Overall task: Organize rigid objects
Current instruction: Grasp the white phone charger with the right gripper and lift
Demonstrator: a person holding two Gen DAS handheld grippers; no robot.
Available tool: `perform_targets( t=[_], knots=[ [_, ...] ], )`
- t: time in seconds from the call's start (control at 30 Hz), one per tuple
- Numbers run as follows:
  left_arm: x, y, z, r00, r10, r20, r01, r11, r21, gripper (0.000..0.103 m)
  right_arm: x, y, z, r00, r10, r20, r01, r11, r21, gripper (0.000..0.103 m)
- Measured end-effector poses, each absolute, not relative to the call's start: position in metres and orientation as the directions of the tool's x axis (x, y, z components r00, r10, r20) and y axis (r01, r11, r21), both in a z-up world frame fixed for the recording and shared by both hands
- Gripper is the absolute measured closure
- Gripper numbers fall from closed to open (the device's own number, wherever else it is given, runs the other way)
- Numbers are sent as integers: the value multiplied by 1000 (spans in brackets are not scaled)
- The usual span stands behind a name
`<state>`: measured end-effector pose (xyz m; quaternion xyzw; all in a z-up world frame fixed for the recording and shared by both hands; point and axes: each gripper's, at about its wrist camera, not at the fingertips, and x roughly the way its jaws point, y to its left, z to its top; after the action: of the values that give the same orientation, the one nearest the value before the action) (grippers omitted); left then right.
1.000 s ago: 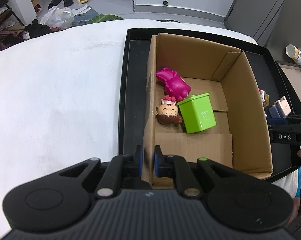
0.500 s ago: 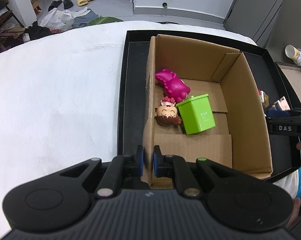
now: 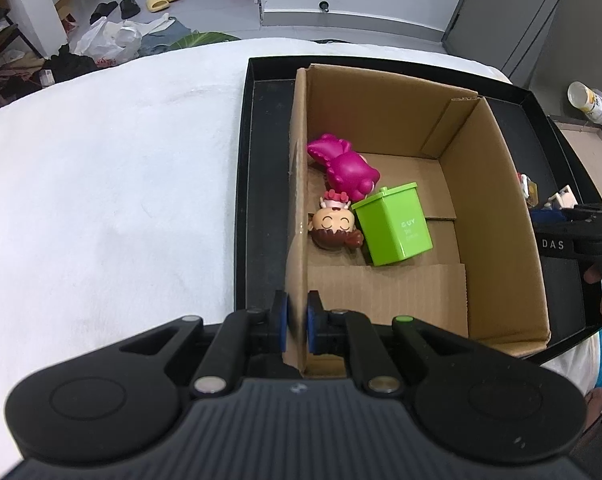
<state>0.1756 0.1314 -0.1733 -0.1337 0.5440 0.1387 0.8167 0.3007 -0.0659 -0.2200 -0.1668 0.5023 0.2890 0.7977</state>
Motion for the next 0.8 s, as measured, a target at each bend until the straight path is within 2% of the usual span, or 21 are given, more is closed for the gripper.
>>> perform_targets(
  t=[0.1, 0.2, 0.53, 0.8],
  knots=[
    [175, 131, -173, 370, 80, -925, -371, 926, -68, 94, 295, -65, -221, 312, 291, -905, -643, 766, 25, 63],
    [174, 132, -173, 373, 79, -924, -373, 925, -72, 94, 292, -65, -220, 293, 271, -917, -629, 777, 28, 66],
    [174, 132, -173, 373, 79, -925, -373, 925, -71, 94, 282, -73, -220, 198, 223, -955, -571, 818, 73, 66],
    [175, 132, -173, 370, 79, -926, -374, 925, -70, 94, 290, -74, -222, 194, 239, -951, -543, 834, 99, 63]
  ],
)
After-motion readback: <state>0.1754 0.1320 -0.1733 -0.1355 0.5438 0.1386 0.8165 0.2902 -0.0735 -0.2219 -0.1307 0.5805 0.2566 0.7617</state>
